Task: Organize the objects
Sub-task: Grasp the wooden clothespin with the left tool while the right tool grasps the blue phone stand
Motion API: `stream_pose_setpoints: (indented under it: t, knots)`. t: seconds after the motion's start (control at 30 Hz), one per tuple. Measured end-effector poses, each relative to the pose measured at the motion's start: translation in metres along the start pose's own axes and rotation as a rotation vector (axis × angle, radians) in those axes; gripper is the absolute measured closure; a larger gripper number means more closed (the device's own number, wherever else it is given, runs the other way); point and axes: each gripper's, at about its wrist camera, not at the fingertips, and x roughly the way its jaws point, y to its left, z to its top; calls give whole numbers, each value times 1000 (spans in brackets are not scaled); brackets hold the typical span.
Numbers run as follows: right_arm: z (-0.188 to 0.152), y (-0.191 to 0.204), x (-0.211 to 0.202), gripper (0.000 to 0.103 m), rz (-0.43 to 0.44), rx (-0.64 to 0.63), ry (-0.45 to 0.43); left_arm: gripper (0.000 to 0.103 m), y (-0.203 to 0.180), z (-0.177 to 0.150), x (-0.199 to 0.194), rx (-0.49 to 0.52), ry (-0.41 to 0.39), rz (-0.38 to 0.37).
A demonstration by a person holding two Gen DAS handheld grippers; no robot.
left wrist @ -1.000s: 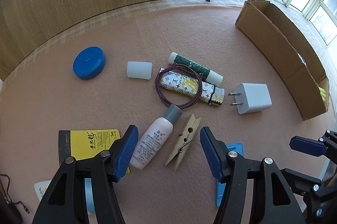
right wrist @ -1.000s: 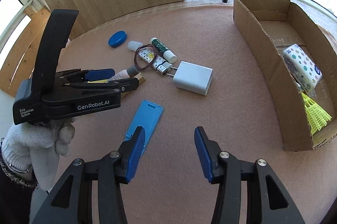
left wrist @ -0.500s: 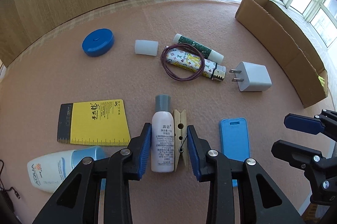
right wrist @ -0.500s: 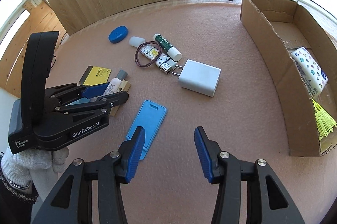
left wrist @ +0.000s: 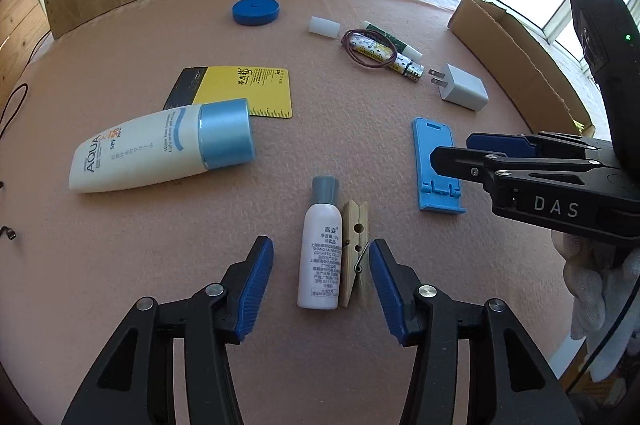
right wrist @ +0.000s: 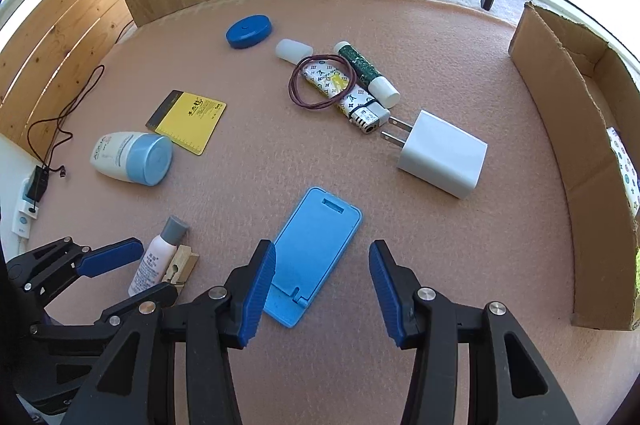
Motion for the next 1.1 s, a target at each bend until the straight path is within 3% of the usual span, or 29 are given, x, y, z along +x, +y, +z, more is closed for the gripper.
stream_pose_setpoints:
  t: [0.17,0.27,0.43,0.63,0.87,1.1]
  knots:
    - [2,5,3,58,-8,-13,3,50,0,-5,-19,7,-41,-22]
    - [1,2,2,58,-6,-4,4,60,-8,-3,-17,40,-29,-80]
    - [0,-7,-2,58,-4,22,2,60,-25,3,-4,61,-9,-142]
    - [-2,-9,-5,58,5,34,5,60,-16,8,14,36,15,-81]
    - [2,-5,4,58,-19,45,16,60,-10,6,18,38,24,-67]
    - [9,0,11,42,-6,79,32,70,-9,8,19,25,23,-52]
